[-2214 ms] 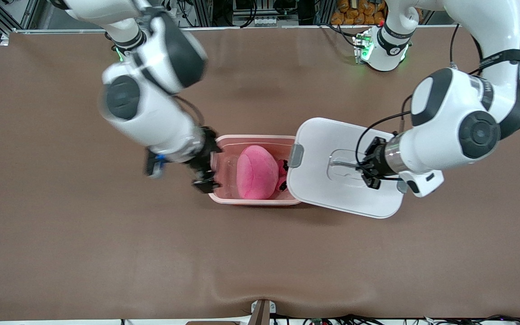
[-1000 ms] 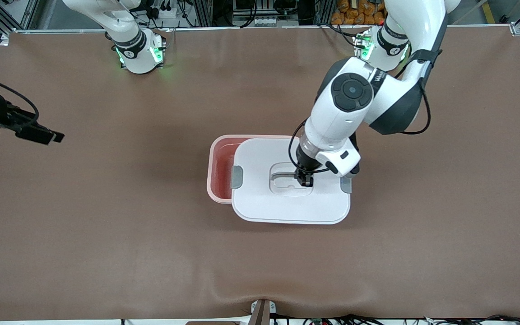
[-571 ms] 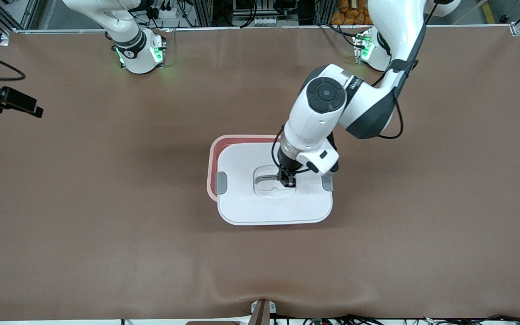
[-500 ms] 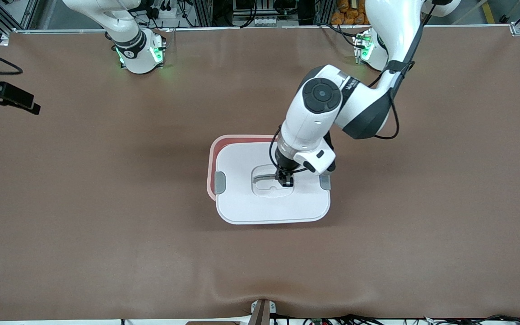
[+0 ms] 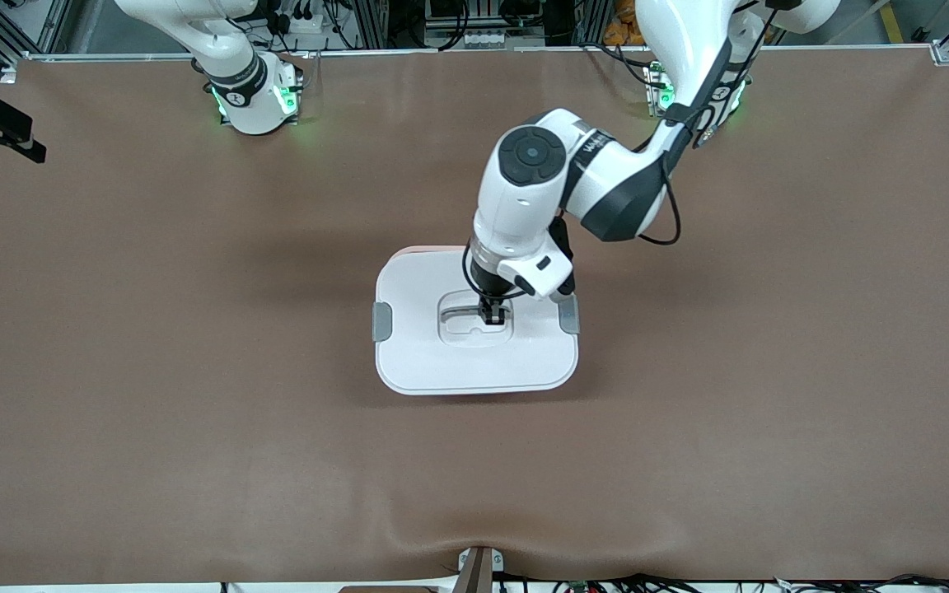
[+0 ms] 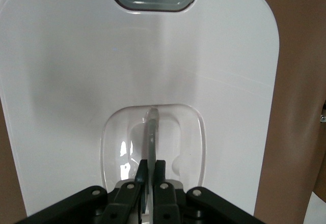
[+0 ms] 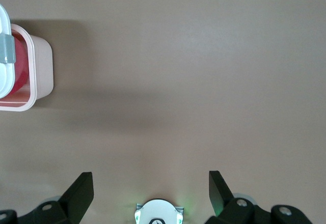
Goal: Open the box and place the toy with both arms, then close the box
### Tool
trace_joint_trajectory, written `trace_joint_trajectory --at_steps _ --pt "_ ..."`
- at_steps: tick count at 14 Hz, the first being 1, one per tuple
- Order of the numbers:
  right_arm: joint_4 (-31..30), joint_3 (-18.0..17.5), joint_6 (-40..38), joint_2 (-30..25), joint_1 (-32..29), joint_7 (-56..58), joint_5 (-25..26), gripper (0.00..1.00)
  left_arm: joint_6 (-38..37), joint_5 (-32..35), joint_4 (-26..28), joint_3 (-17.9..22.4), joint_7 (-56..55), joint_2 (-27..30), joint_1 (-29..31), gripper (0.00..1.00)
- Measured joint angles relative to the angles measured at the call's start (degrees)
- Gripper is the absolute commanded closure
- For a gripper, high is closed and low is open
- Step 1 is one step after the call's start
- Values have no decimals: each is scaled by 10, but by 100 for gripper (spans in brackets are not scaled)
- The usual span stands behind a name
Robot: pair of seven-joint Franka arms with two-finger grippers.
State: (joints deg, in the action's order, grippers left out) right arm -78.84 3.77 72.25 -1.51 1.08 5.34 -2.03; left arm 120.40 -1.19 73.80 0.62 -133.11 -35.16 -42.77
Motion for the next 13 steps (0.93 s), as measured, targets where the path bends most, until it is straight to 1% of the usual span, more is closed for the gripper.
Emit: trace_joint_trajectory --at_steps 3,6,9,13 --pt "-20 0 8 -12 -8 1 0 0 0 20 0 1 -1 -3 -11 100" --pt "-23 -1 12 -12 -17 -4 0 0 0 35 0 1 -1 -5 -20 100" --pt "-27 -8 15 -12 -17 -42 0 0 0 36 1 1 0 -5 -22 100" --pt "-52 -11 59 -11 -16 -65 0 0 0 37 12 1 9 -7 -22 100"
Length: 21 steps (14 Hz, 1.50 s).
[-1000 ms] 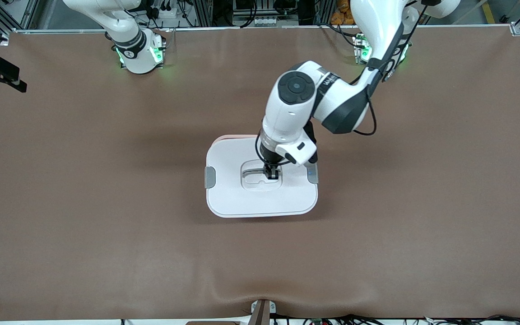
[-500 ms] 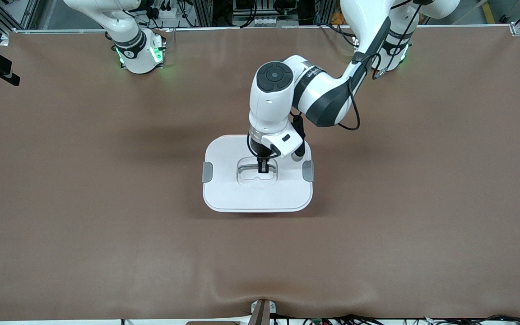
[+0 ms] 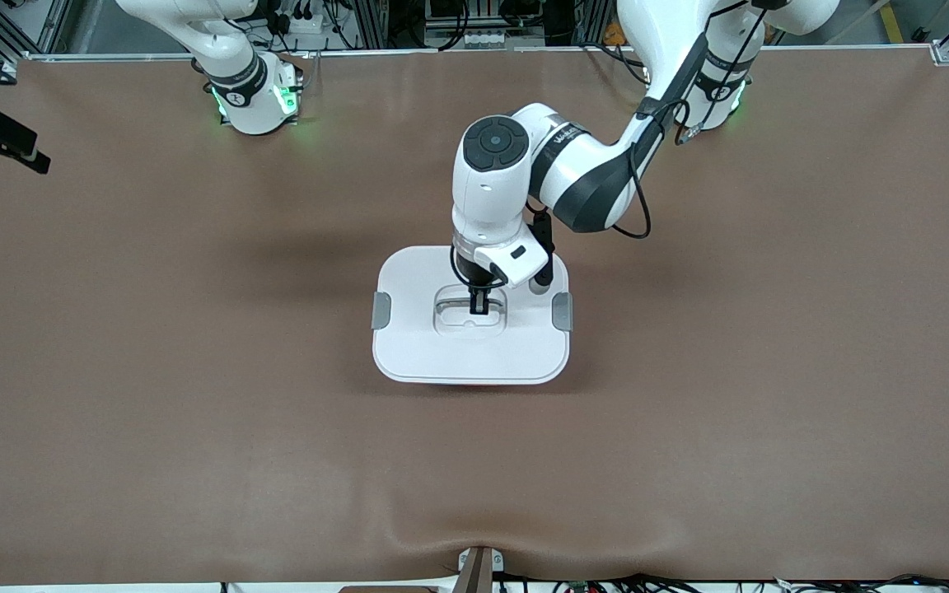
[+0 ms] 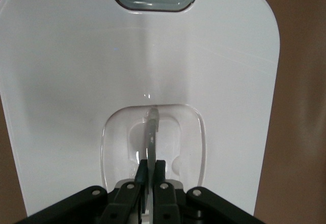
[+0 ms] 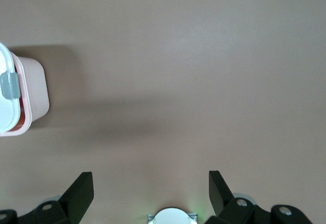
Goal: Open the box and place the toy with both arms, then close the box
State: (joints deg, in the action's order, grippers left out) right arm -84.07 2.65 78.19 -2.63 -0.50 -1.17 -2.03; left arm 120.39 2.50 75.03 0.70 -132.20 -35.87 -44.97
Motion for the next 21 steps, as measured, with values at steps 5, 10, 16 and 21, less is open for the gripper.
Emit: trace_joint_trajectory --at_steps 5,10,16,21 --pt "-7 1 15 3 0 -1 0 0 0 0 9 -1 5 -1 -6 100" --pt "-7 6 23 7 -3 -2 0 0 0 1 15 -1 10 -1 -13 100" --pt "-7 4 27 25 -4 -5 0 0 0 1 16 -1 35 6 -12 100" --pt "-7 5 27 26 -4 -5 0 0 0 -8 16 -1 41 12 -3 100"
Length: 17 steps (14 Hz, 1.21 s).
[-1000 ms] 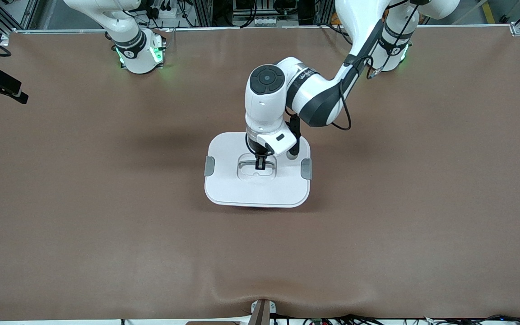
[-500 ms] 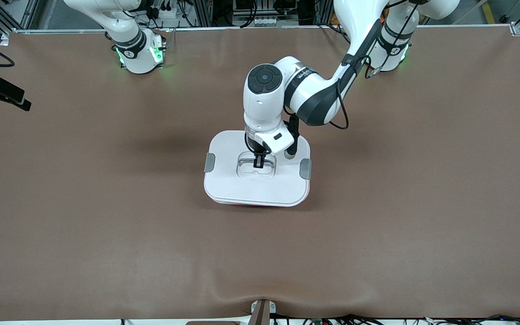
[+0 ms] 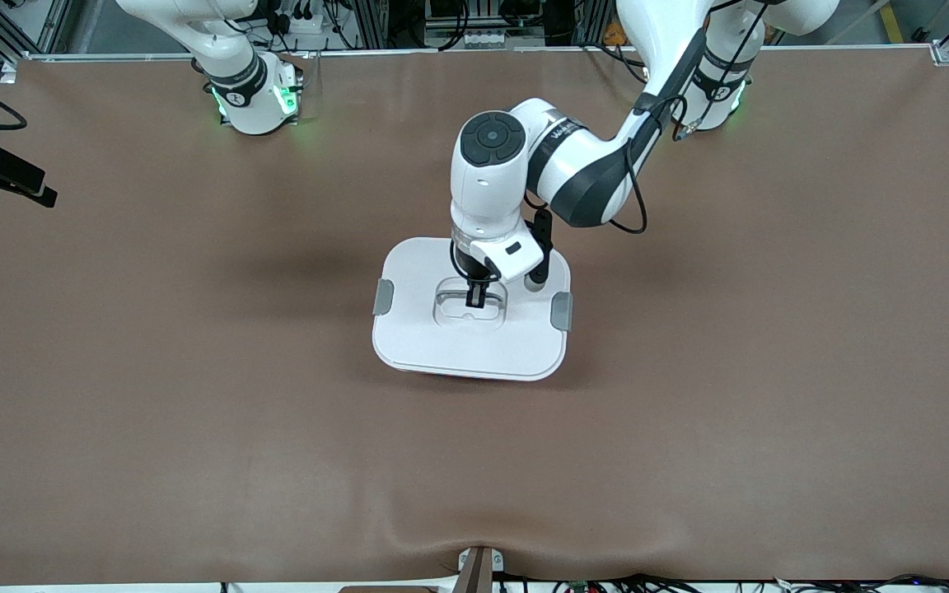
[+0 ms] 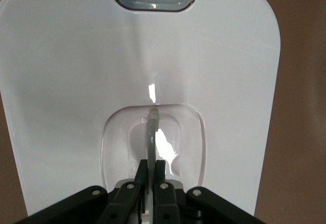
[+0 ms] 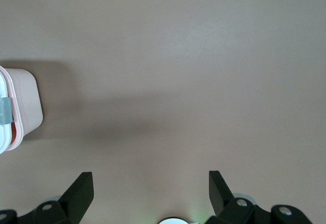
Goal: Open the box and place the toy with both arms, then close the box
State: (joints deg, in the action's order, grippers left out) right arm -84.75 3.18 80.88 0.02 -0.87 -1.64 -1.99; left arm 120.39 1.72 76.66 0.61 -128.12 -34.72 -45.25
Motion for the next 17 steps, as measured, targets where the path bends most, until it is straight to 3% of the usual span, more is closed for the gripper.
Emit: trace_joint_trajectory --at_steps 7,17 --pt "0 -2 0 1 0 0 0 0 13 -37 12 0 19 4 8 100" --pt "1 -4 14 8 2 0 0 0 45 -39 58 -1 19 22 12 100"
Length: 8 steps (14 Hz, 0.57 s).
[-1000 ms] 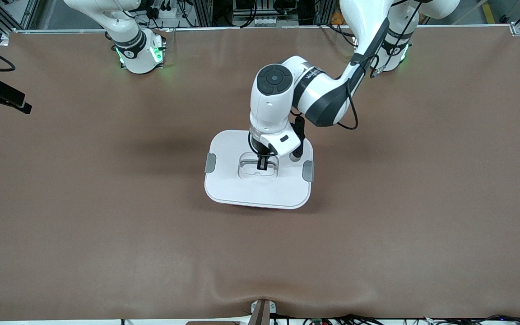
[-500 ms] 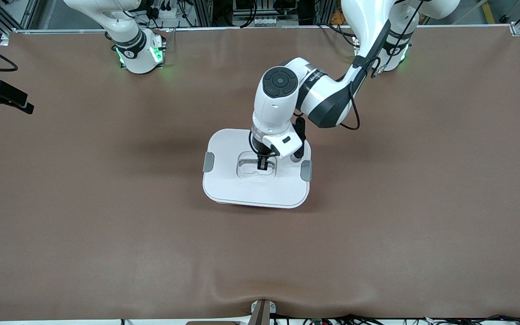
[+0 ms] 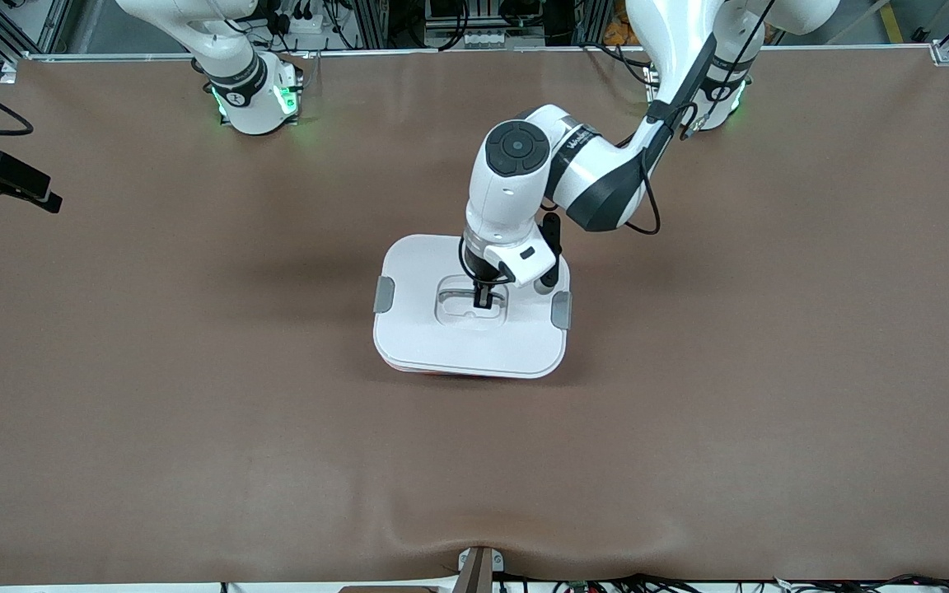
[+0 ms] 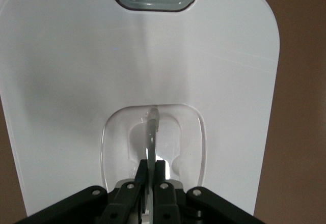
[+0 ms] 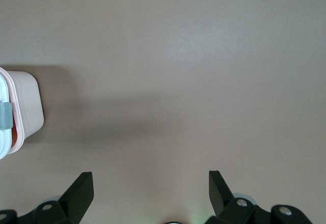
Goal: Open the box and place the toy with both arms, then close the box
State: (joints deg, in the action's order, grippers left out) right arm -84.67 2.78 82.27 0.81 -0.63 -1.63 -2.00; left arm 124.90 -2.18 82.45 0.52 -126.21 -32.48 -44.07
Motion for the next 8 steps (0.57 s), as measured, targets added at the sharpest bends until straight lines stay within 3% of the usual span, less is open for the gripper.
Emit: trace_joint_trajectory --at_steps 8 --pt "0 0 23 1 0 0 0 0 14 -24 8 0 0 0 7 100"
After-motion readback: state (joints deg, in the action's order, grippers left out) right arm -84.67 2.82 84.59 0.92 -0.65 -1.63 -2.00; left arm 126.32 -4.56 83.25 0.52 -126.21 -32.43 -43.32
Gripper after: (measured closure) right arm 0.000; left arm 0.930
